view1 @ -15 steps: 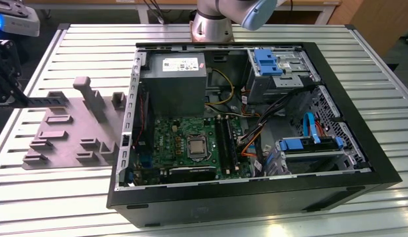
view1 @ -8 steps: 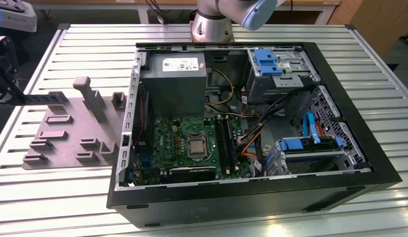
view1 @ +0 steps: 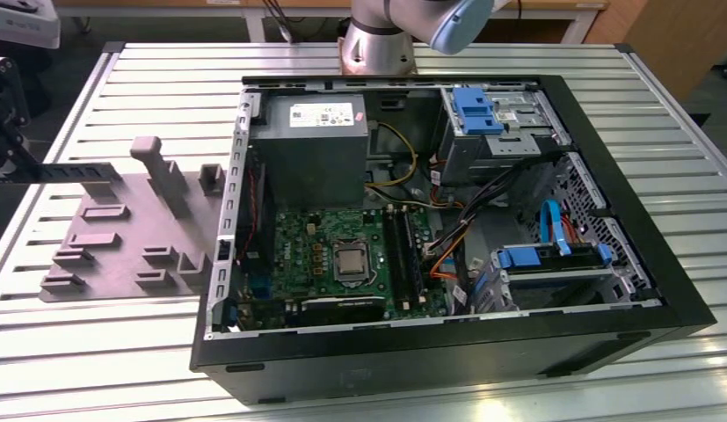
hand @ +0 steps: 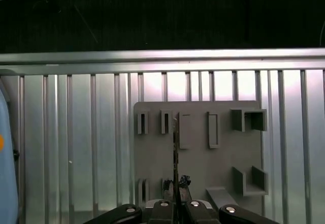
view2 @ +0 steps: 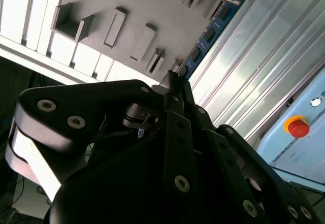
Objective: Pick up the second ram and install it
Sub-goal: 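Pick up the second ram and move it above second insertion slot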
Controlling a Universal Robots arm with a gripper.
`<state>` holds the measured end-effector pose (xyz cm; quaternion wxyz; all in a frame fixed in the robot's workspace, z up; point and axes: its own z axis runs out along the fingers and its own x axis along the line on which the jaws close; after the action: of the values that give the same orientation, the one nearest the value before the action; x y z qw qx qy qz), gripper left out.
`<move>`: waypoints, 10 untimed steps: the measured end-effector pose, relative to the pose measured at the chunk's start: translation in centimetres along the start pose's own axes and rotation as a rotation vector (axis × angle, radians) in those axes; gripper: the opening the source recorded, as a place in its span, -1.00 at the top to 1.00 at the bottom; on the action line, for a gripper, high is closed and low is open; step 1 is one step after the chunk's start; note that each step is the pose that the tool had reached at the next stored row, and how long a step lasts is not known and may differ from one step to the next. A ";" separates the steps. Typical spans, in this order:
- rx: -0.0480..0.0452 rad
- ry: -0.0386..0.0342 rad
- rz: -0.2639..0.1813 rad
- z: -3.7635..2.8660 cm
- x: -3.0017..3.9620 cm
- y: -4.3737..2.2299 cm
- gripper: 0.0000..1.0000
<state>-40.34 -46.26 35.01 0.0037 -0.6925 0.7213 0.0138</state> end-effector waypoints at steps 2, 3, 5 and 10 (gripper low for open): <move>-0.0001 0.0001 0.000 -0.17 -0.01 0.00 0.72; -0.0001 0.0000 0.000 -0.27 -0.01 0.01 0.72; -0.0002 0.0001 0.000 -0.44 -0.01 0.01 0.72; -0.0001 0.0001 0.000 -0.87 -0.02 0.01 0.72</move>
<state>-40.34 -46.25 35.88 0.0036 -0.6925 0.7213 0.0138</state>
